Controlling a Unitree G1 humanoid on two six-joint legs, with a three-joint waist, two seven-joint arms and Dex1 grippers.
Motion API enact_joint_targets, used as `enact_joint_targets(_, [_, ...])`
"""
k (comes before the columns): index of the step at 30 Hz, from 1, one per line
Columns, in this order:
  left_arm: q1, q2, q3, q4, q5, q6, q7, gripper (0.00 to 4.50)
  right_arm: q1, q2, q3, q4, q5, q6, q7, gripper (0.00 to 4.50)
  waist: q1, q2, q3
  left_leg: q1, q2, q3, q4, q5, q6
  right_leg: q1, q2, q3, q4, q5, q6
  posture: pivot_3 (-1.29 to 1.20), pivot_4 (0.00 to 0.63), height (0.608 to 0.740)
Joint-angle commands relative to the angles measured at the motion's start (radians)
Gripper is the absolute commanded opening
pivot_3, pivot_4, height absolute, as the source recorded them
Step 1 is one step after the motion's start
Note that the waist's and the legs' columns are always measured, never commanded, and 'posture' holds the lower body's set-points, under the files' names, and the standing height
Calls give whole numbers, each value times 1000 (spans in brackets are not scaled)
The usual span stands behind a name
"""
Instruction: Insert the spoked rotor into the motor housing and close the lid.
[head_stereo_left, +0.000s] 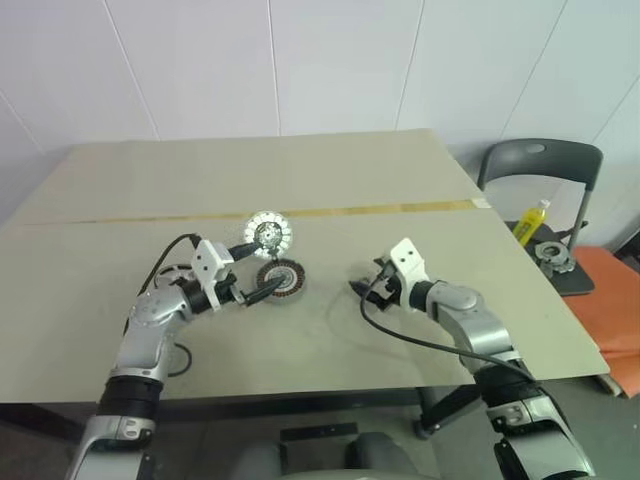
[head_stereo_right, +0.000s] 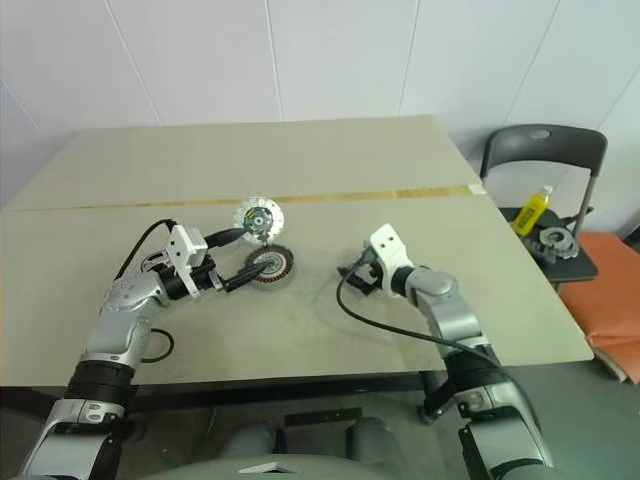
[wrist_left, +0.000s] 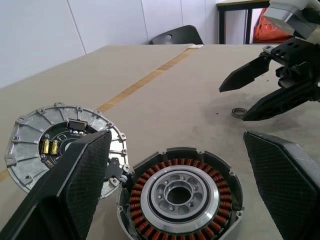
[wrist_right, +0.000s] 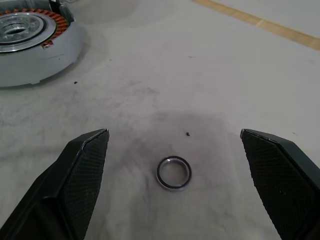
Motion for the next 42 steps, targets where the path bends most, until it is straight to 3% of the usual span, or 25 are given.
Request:
enact_joint_targets(1, [9, 16, 30, -62, -25, 5, 16, 4500, -32, 13, 1, 0, -1, 11, 4, 4460, 0, 0, 0, 0, 0, 0, 0, 0, 0, 0, 0, 0, 0, 0, 0, 0, 0, 740])
enact_joint_targets(18, [21, 40, 51, -81, -33, 18, 19, 4500, -33, 4, 26, 46, -32, 65, 11, 4460, -1, 0, 0, 0, 0, 0, 0, 0, 0, 0, 0, 0, 0, 0, 0, 0, 0, 740])
enact_joint_targets(21, [26, 47, 52, -82, -37, 18, 18, 4500, -28, 3, 28, 40, -30, 72, 16, 3853, -1, 0, 0, 0, 0, 0, 0, 0, 0, 0, 0, 0, 0, 0, 0, 0, 0, 740])
enact_joint_targets(31, [22, 52, 47, -77, -39, 16, 22, 4500, -31, -11, 19, 47, -29, 66, 35, 684, -1, 0, 0, 1, 0, 0, 0, 0, 0, 0, 0, 0, 0, 0, 0, 0, 0, 740])
enact_joint_targets(42, [54, 72, 76, -113, -73, 39, 22, 4500, -104, 77, -6, -28, 33, 60, 17, 691, -17, 0, 0, 0, 0, 0, 0, 0, 0, 0, 0, 0, 0, 0, 0, 0, 0, 740])
